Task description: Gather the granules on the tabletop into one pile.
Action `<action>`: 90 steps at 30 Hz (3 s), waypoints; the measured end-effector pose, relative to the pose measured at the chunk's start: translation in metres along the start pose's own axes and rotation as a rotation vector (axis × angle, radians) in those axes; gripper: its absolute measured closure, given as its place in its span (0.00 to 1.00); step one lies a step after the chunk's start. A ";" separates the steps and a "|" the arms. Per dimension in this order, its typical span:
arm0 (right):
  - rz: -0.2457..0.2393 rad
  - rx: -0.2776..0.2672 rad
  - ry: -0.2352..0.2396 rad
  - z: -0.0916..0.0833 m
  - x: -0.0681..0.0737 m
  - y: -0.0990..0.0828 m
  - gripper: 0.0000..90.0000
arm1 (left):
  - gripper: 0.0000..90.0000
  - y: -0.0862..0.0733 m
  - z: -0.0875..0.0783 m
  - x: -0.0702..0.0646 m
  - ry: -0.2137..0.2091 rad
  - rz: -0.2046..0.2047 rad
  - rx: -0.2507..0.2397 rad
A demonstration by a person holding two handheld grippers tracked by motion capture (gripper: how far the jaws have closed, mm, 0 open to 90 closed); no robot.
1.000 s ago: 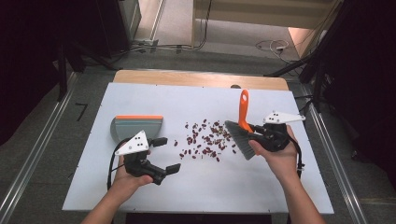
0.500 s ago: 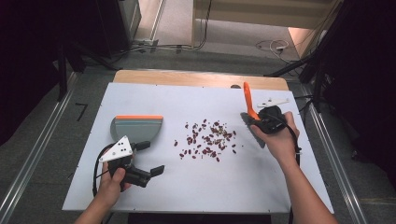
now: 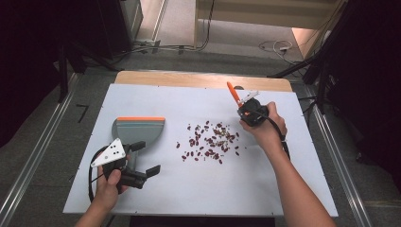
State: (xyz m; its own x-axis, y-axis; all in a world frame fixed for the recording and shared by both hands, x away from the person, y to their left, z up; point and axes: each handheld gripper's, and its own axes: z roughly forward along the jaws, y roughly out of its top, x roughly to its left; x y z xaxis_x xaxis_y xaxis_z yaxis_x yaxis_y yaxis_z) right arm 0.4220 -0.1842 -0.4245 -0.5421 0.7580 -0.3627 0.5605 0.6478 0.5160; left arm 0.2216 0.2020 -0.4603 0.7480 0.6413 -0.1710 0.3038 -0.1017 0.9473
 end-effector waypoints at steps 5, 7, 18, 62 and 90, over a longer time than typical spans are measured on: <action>-0.030 0.031 -0.014 0.013 0.007 0.003 0.76 | 0.00 -0.001 0.000 -0.001 0.018 0.014 -0.001; -0.039 0.051 0.004 0.021 0.013 0.003 0.76 | 0.00 -0.002 0.000 -0.001 0.024 0.013 0.002; -0.054 0.080 0.096 0.019 0.043 0.010 0.76 | 0.00 -0.002 0.002 0.000 0.027 0.010 0.012; -0.532 -0.085 0.190 0.032 0.090 0.055 0.76 | 0.00 -0.005 0.000 0.005 0.034 -0.007 0.048; -0.640 -0.176 0.325 0.030 0.117 0.080 0.76 | 0.00 -0.005 -0.004 0.006 0.058 -0.029 0.040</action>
State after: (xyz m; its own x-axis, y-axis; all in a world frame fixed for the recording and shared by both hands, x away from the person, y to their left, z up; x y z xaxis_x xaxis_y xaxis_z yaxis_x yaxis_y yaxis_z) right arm 0.4221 -0.0416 -0.4484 -0.9028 0.1575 -0.4002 -0.0213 0.9130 0.4074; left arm 0.2223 0.2092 -0.4650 0.7037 0.6870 -0.1811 0.3486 -0.1118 0.9306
